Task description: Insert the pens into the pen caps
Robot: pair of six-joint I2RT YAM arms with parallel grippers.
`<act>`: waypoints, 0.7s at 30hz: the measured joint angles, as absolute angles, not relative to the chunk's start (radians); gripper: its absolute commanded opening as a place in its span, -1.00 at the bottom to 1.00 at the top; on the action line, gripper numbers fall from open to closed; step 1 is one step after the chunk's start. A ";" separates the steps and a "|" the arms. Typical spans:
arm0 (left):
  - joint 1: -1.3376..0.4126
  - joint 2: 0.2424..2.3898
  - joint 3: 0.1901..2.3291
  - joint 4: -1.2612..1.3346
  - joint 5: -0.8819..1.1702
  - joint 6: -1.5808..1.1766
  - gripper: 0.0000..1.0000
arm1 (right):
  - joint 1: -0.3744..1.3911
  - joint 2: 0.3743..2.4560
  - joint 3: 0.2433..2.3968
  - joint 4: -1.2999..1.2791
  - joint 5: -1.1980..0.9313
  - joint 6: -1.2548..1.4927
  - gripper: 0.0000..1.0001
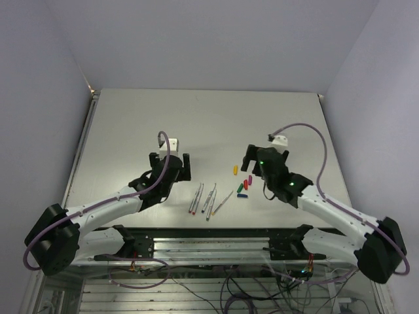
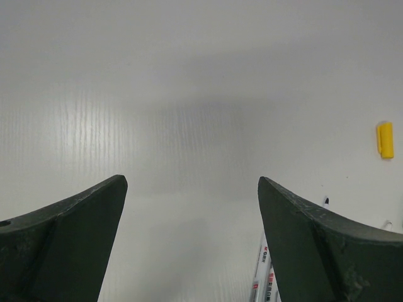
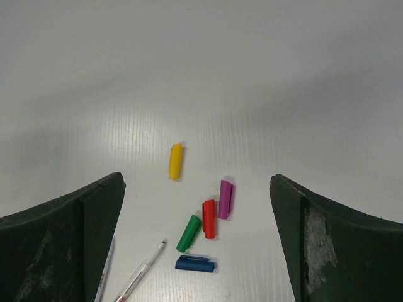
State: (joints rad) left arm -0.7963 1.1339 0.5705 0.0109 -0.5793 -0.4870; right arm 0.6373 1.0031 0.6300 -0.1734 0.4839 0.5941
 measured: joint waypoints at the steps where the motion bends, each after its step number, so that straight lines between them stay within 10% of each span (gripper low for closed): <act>1: -0.799 1.134 0.571 0.005 -0.576 -0.492 0.98 | 0.677 1.037 0.649 -0.180 0.535 0.595 1.00; 19: -0.852 1.031 0.500 -0.099 -0.460 -0.533 0.46 | 0.599 1.003 0.618 -0.160 0.519 0.644 0.99; 21: -0.855 1.002 0.480 -0.096 -0.439 -0.535 0.49 | 0.552 0.989 0.602 -0.155 0.477 0.647 0.76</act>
State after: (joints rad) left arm -0.8551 1.0023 0.4797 -0.0959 -0.4389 -0.5350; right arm 0.5518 0.9886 0.6018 -0.1551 0.4770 0.6468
